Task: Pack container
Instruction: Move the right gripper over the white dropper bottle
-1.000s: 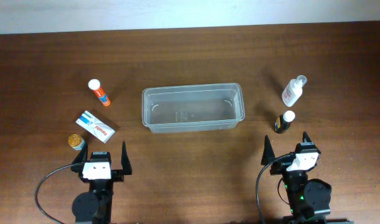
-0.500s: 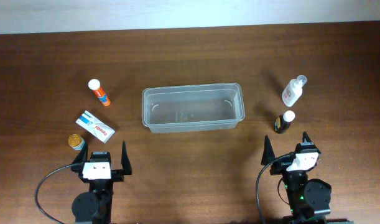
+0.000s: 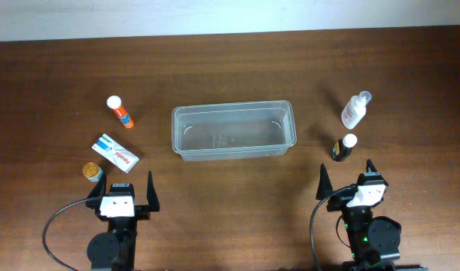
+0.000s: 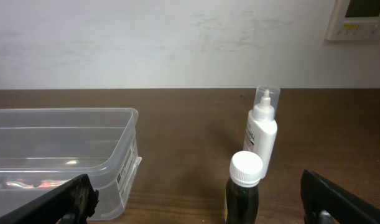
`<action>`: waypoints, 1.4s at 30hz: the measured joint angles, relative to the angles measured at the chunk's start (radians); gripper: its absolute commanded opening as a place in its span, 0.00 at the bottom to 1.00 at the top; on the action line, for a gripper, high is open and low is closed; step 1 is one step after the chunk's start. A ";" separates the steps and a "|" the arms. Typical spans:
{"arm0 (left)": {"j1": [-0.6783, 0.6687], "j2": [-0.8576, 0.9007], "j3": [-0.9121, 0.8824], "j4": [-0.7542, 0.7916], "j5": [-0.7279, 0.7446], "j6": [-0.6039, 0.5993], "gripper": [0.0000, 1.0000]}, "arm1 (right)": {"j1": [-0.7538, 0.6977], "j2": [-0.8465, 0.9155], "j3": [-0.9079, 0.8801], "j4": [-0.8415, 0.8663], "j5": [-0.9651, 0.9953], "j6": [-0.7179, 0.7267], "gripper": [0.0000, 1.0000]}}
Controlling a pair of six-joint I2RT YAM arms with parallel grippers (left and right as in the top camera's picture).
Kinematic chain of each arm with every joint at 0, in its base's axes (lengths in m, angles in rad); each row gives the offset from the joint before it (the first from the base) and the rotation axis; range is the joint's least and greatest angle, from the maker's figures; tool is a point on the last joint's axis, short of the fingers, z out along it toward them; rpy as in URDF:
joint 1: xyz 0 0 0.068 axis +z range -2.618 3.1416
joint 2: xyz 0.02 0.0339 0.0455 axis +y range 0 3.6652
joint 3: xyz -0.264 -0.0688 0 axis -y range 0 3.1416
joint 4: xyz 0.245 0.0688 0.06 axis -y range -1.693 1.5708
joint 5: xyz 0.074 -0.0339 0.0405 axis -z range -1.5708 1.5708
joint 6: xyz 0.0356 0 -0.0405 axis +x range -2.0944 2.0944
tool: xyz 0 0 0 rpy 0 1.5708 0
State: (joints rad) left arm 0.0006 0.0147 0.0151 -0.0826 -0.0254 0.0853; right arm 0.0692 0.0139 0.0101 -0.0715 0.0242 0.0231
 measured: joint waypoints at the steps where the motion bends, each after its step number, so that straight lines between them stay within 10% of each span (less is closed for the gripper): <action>1: 0.000 0.000 0.000 0.000 0.000 0.000 1.00 | 0.000 0.000 0.000 0.000 0.000 0.000 0.98; 23: 0.000 0.000 0.000 0.000 0.000 0.000 1.00 | 0.000 0.024 0.062 -0.107 -0.040 0.049 0.98; 42: 0.000 0.000 0.000 0.001 0.000 0.000 1.00 | 0.000 1.045 1.167 -0.820 -0.074 0.079 0.98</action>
State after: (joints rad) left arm 0.0006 0.0147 0.0147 -0.0818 -0.0254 0.0849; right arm 0.0692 1.0588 1.1770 -0.8913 -0.0498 0.1020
